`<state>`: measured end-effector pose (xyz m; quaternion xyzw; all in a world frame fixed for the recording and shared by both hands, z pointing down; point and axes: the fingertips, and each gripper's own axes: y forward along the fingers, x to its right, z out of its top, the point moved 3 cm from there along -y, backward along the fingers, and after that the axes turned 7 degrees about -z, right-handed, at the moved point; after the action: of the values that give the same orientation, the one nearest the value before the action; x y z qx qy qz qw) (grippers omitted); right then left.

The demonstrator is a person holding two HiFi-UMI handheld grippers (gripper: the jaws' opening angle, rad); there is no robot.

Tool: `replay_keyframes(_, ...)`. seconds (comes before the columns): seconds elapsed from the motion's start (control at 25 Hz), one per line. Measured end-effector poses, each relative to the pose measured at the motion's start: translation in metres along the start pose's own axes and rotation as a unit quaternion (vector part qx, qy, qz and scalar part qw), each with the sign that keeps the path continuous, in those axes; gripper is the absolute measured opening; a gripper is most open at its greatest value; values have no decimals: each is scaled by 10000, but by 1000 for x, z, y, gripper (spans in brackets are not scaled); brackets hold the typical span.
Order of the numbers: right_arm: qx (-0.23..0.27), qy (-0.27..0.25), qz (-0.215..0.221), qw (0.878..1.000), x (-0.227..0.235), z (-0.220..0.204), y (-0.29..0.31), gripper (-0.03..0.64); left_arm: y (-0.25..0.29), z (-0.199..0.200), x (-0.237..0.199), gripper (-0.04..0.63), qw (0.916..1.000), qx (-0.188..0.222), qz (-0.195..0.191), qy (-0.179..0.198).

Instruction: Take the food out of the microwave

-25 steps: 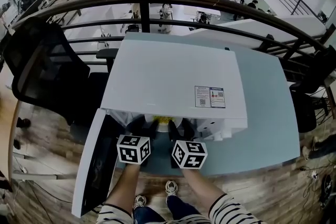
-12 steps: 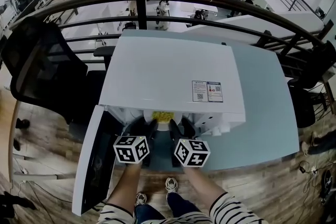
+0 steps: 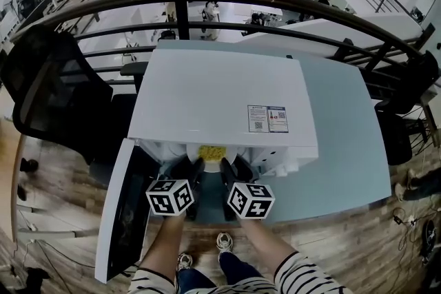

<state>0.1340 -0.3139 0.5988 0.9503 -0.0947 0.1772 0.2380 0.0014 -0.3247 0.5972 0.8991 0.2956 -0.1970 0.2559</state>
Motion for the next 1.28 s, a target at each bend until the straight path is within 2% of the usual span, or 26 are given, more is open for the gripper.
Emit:
replay_keyframes(0.48, 195, 99, -121, 9997, -12, 7, -40, 137, -37, 0, 27, 157, 9997, 171, -150, -61)
replay_keyframes(1.28, 525, 249, -506, 9970, -54, -3, -124, 124, -112, -3, 63, 132, 9982, 127, -579, 83)
